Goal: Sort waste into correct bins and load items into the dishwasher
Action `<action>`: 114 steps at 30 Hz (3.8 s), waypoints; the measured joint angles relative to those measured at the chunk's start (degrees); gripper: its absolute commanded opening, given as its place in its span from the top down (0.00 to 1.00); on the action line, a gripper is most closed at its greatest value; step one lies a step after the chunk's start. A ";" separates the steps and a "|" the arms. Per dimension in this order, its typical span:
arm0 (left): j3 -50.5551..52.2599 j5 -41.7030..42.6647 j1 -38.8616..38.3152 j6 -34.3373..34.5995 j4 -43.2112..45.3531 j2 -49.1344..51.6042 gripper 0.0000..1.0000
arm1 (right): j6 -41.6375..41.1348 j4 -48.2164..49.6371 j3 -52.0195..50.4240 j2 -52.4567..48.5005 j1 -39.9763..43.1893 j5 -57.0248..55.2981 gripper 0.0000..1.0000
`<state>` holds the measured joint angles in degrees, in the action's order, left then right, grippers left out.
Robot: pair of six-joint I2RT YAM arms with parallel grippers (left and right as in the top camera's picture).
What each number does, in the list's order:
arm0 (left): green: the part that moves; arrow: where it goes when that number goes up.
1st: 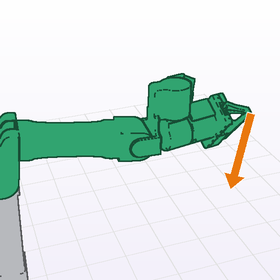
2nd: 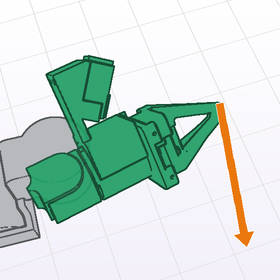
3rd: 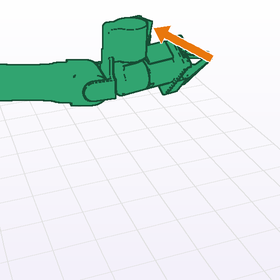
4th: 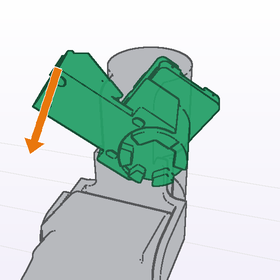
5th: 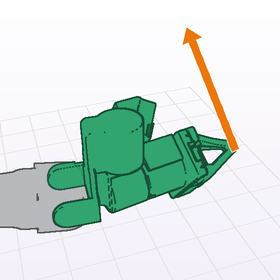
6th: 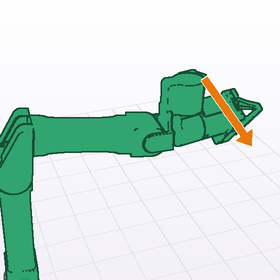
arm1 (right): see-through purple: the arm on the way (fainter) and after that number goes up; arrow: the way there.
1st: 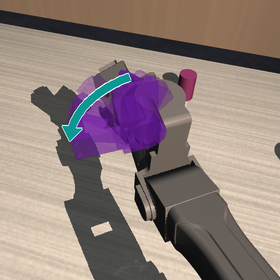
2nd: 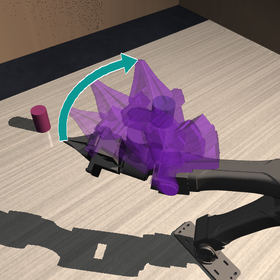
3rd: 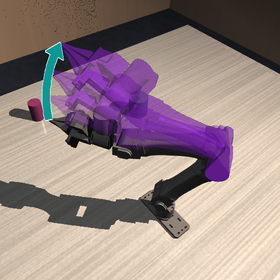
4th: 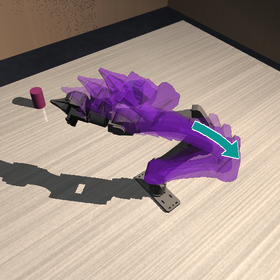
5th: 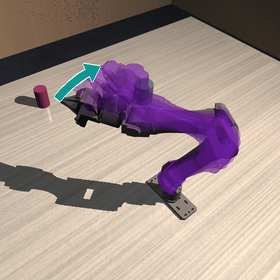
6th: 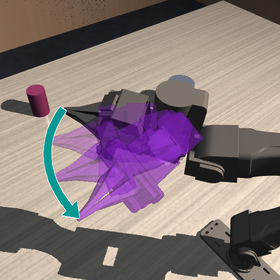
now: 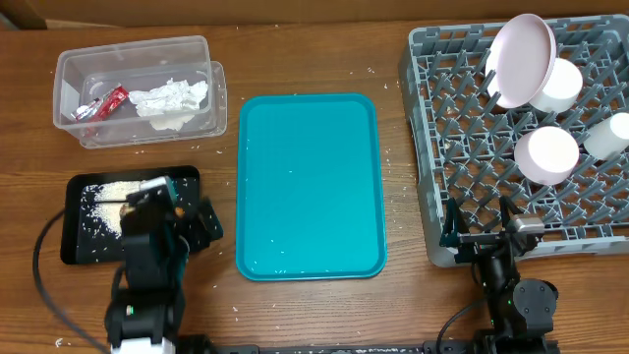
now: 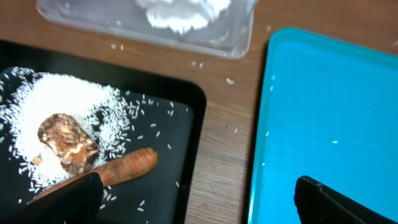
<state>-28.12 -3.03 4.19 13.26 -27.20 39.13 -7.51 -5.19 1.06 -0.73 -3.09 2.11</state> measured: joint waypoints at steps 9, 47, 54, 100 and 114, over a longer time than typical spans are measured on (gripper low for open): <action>4.59 0.00 -0.09 0.00 2.16 -11.30 0.00 | 0.02 0.04 0.00 0.02 0.00 0.00 0.00; 27.45 1.07 -0.48 2.03 22.75 -38.14 0.00 | 0.02 0.04 0.00 0.04 0.00 0.00 0.00; 27.45 1.07 -0.48 2.03 22.75 -38.14 0.00 | 0.02 0.07 0.00 0.04 0.02 0.00 0.00; 27.45 1.07 -0.48 2.03 22.75 -38.14 0.00 | 0.02 0.04 0.00 0.04 0.00 0.00 0.00; 27.45 1.07 -0.48 2.03 22.75 -38.14 0.00 | 0.02 0.07 0.00 0.04 0.02 0.00 0.00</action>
<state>-0.67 -1.96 3.70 15.29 -4.45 0.99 -7.49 -5.13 1.06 -0.69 -3.07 2.11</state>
